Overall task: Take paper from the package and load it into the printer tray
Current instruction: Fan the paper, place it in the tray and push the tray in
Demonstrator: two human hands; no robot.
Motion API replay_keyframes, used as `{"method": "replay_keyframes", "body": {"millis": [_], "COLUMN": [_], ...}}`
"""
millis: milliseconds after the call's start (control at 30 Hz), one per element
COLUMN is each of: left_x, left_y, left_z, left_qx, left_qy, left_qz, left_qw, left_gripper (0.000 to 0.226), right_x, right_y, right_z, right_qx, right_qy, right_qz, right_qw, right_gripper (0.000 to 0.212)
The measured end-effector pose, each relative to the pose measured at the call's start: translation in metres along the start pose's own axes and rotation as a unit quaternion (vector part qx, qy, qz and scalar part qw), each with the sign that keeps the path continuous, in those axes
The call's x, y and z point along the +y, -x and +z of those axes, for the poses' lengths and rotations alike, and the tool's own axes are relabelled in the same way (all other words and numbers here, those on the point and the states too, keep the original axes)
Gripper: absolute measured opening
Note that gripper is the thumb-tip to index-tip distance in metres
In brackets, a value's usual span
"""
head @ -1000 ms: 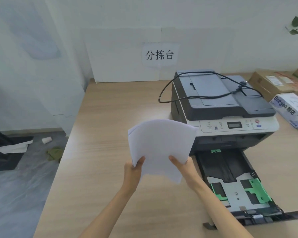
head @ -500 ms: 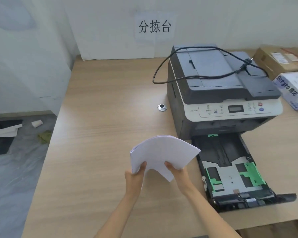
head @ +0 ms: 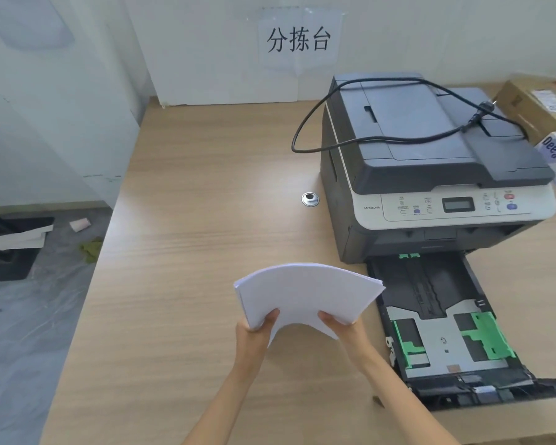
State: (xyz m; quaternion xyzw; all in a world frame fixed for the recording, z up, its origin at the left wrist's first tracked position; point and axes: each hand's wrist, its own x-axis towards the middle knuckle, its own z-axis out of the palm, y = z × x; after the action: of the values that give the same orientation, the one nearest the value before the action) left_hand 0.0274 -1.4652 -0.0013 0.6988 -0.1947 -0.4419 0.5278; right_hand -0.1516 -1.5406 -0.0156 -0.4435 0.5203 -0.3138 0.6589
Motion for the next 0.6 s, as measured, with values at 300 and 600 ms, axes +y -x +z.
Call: {"method": "replay_keyframes", "body": {"millis": [300,600], "left_x": [0.009,0.058], "left_y": [-0.005,-0.002], "left_z": [-0.003,-0.019], "left_qx": [-0.01,0.0], "left_qy": [-0.031,0.042], "left_qz": [-0.034,-0.013], "left_qw": [0.999,0.999], "left_gripper": [0.013,0.005], "right_x": [0.0,-0.079], "right_y": [-0.001,0.021], "right_z": [-0.011,-0.006], "right_qx": [-0.059,-0.102], "right_qy": [0.044,-0.069], "right_qz": [0.052,0.025], "right_qw": [0.996,0.992], "right_gripper": [0.025,0.039]}}
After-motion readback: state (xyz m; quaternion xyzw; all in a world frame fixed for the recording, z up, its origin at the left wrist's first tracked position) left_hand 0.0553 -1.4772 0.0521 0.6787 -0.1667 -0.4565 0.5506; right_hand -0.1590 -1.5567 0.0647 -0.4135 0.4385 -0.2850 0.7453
